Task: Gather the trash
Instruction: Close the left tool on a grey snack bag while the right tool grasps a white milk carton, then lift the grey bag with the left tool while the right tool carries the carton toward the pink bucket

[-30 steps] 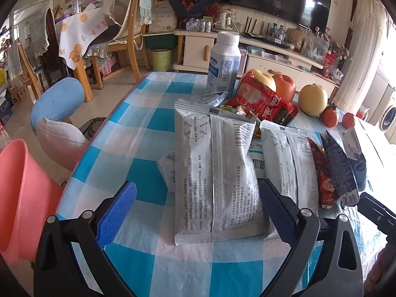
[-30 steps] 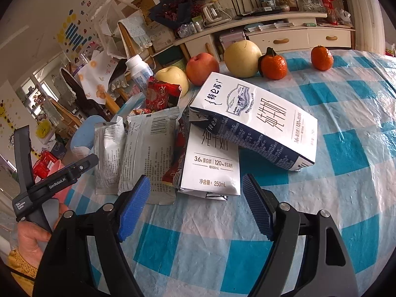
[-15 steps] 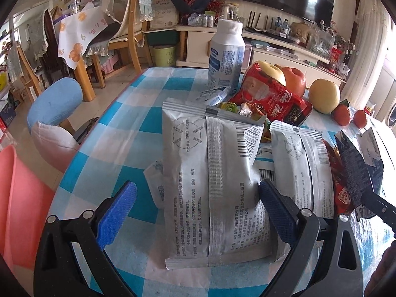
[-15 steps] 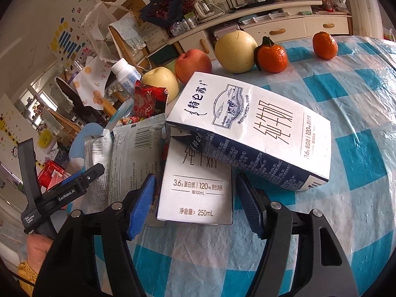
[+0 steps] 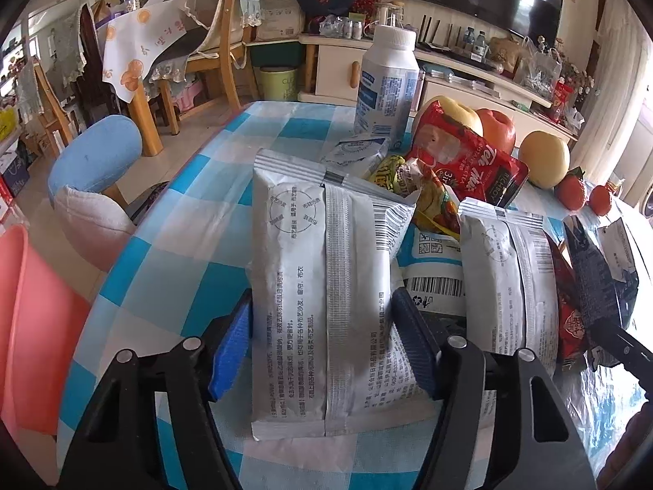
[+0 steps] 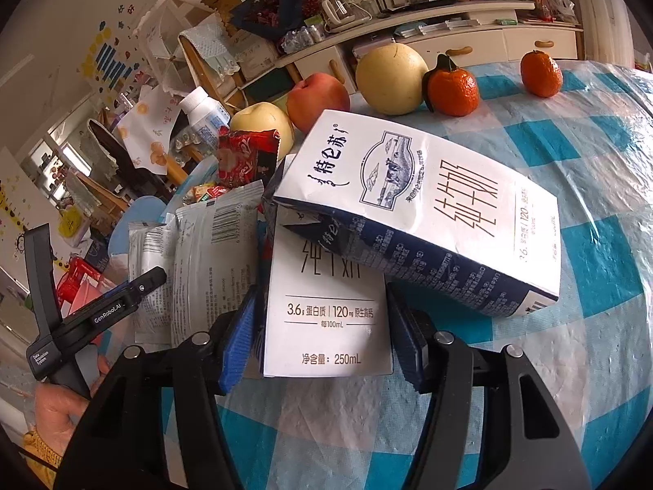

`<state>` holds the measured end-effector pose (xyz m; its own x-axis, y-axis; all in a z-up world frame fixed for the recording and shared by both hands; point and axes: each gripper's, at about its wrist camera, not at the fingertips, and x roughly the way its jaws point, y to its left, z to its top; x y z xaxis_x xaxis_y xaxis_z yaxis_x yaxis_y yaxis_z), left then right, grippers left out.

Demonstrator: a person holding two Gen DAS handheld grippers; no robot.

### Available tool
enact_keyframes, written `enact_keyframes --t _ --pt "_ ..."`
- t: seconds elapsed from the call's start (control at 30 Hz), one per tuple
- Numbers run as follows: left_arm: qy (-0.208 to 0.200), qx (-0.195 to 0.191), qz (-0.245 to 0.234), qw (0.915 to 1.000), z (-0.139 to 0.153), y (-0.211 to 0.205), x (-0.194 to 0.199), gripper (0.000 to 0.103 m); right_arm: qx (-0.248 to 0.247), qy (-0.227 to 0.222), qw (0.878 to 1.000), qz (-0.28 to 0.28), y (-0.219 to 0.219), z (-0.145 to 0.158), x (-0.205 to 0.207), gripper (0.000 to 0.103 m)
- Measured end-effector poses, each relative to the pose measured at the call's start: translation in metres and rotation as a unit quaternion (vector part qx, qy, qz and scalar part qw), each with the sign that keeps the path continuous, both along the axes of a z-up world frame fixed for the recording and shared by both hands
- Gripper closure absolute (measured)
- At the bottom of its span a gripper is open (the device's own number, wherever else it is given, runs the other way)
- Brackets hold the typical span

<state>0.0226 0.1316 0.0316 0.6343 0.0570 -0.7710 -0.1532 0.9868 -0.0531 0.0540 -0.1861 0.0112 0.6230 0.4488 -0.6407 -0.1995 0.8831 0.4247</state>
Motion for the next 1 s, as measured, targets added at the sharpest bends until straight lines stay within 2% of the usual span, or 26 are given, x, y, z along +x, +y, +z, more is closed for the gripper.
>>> enact_keyframes --t 0.13,0.37,0.73,1.0 --pt "-0.002 -0.021 0.009 0.9997 0.004 0.01 -0.005 0.044 0.002 -0.008 1.0 0.009 0.003 0.005 -0.002 0.047" --pt "-0.006 -0.041 0.016 0.999 0.009 0.02 -0.017 0.051 -0.001 -0.027 0.999 0.027 0.011 0.013 -0.008 0.047" --pt "-0.031 -0.078 0.022 0.9963 0.026 0.041 -0.045 0.053 -0.017 -0.066 0.996 0.058 0.028 0.032 -0.028 0.047" --pt "-0.067 -0.085 0.039 0.9934 0.052 0.058 -0.066 0.053 -0.03 -0.093 0.992 0.082 0.05 0.047 -0.05 0.047"
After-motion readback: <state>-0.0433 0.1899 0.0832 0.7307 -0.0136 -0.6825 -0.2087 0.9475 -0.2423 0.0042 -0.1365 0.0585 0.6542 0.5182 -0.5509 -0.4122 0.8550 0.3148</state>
